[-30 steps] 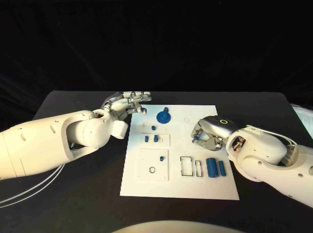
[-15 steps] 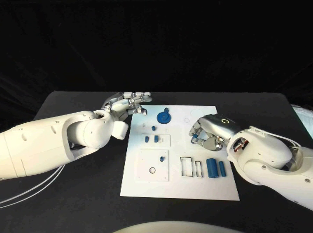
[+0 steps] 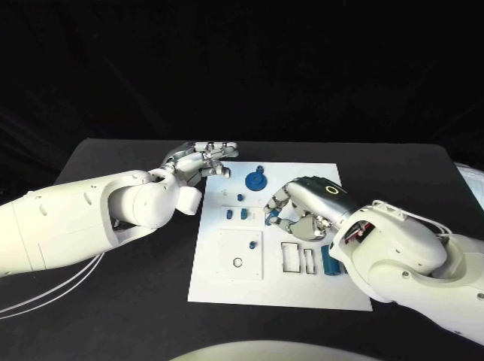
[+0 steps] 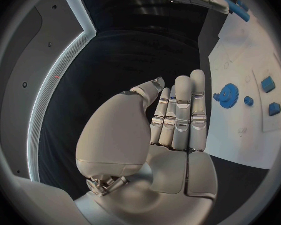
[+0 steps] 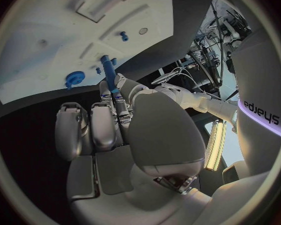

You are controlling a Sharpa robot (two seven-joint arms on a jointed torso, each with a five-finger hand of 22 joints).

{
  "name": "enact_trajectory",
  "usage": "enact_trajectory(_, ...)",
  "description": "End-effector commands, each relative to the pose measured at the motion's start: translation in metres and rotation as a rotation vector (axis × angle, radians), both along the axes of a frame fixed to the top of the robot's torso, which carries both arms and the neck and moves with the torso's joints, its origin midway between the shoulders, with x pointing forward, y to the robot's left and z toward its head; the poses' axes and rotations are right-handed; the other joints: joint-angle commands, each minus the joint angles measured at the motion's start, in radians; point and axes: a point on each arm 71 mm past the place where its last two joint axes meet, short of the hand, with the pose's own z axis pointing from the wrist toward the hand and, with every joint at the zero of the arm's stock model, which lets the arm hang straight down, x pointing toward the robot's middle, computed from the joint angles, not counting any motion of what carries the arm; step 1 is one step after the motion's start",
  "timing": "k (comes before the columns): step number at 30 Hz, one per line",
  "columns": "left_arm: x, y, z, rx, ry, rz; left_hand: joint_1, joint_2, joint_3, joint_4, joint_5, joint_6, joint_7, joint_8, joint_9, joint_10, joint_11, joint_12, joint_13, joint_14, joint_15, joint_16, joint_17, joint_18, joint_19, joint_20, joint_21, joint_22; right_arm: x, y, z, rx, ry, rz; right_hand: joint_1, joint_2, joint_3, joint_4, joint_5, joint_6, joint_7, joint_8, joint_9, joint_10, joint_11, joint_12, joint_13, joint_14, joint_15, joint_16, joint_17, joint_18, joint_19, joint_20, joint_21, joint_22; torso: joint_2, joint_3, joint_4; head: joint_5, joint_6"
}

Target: Assemble the parts on the task board

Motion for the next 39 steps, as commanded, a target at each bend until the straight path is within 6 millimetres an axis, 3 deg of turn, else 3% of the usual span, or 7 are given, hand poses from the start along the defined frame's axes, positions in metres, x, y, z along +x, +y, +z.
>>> enact_trajectory(1, -0.001, -0.004, 0.001, -0.012, -0.009, -0.024, -0.005, 0.003, -0.005, 0.001, 0.006, -0.006, -0.002, 0.003, -0.001, -0.007, 0.002, 0.005, -0.001, -0.006, 0.004, 0.002, -0.001, 0.011, 0.005, 0.000, -0.006, -0.001, -0.008, 0.014, -0.006, 0.032, 0.039, 0.050, 0.026, 0.015, 0.034, -0.028, 0.003, 0.001, 0.003, -0.007, 0.001, 0.050, -0.040, -0.002, 0.004, 0.028, -0.001, 0.003, -0.001, -0.007, 0.008, 0.001, 0.003, 0.019, 0.000, -0.0006, 0.0004, 0.008, -0.004)
enact_trajectory(6, -0.001, -0.005, 0.001, -0.013, -0.009, -0.027, -0.005, 0.003, -0.005, 0.001, 0.006, -0.006, -0.002, 0.003, -0.001, -0.007, 0.002, 0.005, -0.001, -0.006, 0.004, 0.002, -0.001, 0.011, 0.005, 0.000, -0.006, -0.001, -0.017, 0.034, -0.024, 0.032, 0.091, 0.105, 0.025, 0.014, 0.040, -0.031, 0.004, 0.000, 0.005, -0.009, 0.001, 0.049, -0.038, -0.005, 0.004, 0.027, 0.000, 0.002, -0.004, -0.006, 0.006, 0.002, 0.002, 0.018, 0.000, -0.0014, 0.0029, 0.017, -0.009)
enact_trajectory(14, -0.001, -0.007, 0.001, -0.014, -0.010, -0.030, -0.005, 0.003, -0.005, 0.001, 0.006, -0.006, -0.002, 0.003, -0.001, -0.007, 0.002, 0.005, -0.001, -0.006, 0.004, 0.002, -0.001, 0.011, 0.005, 0.000, -0.006, -0.001, -0.025, 0.049, -0.047, 0.019, 0.152, 0.150, 0.023, 0.014, 0.046, -0.034, 0.005, -0.002, 0.007, -0.012, 0.001, 0.048, -0.037, -0.009, 0.003, 0.027, 0.001, 0.001, -0.005, -0.006, 0.005, 0.003, 0.000, 0.016, 0.001, -0.0001, 0.0002, 0.024, -0.012)
enact_trajectory(39, 0.000, -0.007, 0.001, -0.014, -0.009, -0.030, -0.005, 0.003, -0.005, 0.001, 0.006, -0.006, -0.002, 0.003, -0.001, -0.007, 0.002, 0.005, -0.001, -0.006, 0.004, 0.002, -0.001, 0.011, 0.005, 0.000, -0.006, -0.001, -0.019, 0.048, -0.068, -0.067, 0.170, 0.130, 0.020, 0.014, 0.054, -0.037, 0.008, -0.004, 0.009, -0.015, 0.001, 0.047, -0.035, -0.013, 0.003, 0.027, 0.002, 0.001, -0.006, -0.005, 0.004, 0.004, 0.000, 0.015, 0.001, 0.0011, -0.0006, 0.029, -0.019)
